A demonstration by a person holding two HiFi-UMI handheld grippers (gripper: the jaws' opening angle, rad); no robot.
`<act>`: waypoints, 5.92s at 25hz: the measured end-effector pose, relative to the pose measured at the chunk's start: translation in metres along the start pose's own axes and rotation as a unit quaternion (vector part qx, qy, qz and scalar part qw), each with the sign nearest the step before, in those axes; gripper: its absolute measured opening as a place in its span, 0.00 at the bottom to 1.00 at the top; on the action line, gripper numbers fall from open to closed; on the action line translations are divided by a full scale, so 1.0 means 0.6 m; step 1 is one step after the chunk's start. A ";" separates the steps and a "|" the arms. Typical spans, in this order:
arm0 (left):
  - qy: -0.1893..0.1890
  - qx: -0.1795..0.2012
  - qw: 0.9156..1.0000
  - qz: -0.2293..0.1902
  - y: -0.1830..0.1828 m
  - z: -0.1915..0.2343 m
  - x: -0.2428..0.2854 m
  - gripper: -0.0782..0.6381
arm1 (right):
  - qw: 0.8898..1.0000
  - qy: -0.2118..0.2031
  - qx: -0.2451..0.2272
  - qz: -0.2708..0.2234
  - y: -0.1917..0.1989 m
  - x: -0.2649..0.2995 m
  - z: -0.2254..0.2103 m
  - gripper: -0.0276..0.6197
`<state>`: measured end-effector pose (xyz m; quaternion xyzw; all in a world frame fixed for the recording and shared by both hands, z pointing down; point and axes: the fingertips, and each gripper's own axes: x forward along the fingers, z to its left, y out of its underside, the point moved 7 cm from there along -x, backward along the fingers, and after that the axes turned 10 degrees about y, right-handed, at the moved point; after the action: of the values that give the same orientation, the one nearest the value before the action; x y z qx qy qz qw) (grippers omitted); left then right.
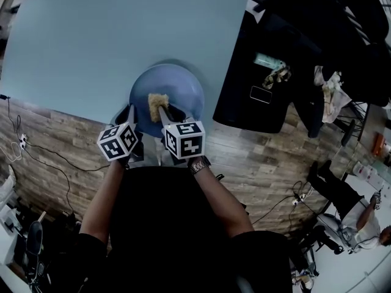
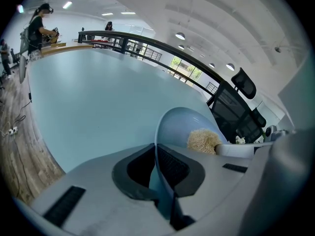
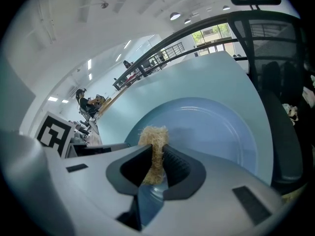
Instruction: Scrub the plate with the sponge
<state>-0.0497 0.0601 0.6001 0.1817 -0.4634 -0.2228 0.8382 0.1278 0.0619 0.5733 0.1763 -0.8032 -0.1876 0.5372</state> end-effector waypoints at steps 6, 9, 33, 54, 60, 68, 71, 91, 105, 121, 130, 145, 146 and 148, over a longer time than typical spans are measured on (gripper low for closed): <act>0.000 0.002 1.000 0.001 0.001 0.002 0.000 0.12 | 1.000 0.020 0.015 -0.006 0.000 -0.015 -0.035 0.14; 0.001 0.004 1.000 0.002 0.001 0.001 0.000 0.12 | 0.999 0.029 0.022 -0.009 -0.001 -0.023 -0.052 0.14; 0.001 0.016 1.000 0.004 -0.002 0.000 -0.001 0.12 | 0.992 0.127 -0.002 -0.020 -0.014 -0.074 -0.142 0.14; 0.002 0.015 1.000 0.004 -0.003 -0.001 -0.002 0.12 | 0.993 0.108 -0.032 -0.034 -0.040 -0.091 -0.095 0.14; 0.004 0.014 1.000 0.004 -0.002 -0.001 -0.001 0.12 | 0.998 0.053 0.011 -0.010 -0.020 -0.066 -0.057 0.14; 0.003 0.009 1.000 -0.001 -0.003 -0.002 -0.002 0.12 | 1.000 0.005 0.004 0.004 -0.013 -0.036 0.001 0.14; 0.002 0.008 1.000 -0.002 -0.001 -0.001 -0.002 0.12 | 1.000 -0.013 0.002 0.012 -0.008 -0.021 0.023 0.14; -0.001 0.000 1.000 -0.006 0.000 -0.002 0.002 0.12 | 0.996 -0.066 -0.018 0.056 0.013 0.016 0.063 0.14; -0.005 -0.004 1.000 -0.007 0.003 -0.002 0.005 0.12 | 0.993 -0.073 -0.053 0.071 0.038 -0.005 0.040 0.14; -0.009 0.003 1.000 -0.005 -0.002 0.002 0.006 0.12 | 0.993 -0.058 -0.077 0.073 0.051 -0.033 0.000 0.14; -0.010 0.009 1.000 -0.003 -0.001 -0.007 0.009 0.12 | 0.995 -0.048 -0.061 0.058 0.056 -0.051 -0.057 0.14; -0.011 0.015 1.000 -0.001 -0.003 -0.001 0.005 0.12 | 0.995 -0.010 -0.078 0.059 0.022 -0.073 -0.101 0.14; -0.011 0.016 1.000 -0.001 -0.003 -0.002 0.004 0.12 | 0.995 -0.008 -0.081 0.058 0.020 -0.074 -0.104 0.14; -0.011 0.017 1.000 0.000 -0.004 -0.002 0.003 0.12 | 0.995 -0.001 -0.086 0.057 0.015 -0.075 -0.109 0.14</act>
<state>-0.0485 0.0573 0.5998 0.1936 -0.4761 -0.2166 0.8300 0.2041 0.0843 0.5653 0.0836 -0.7935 -0.2254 0.5591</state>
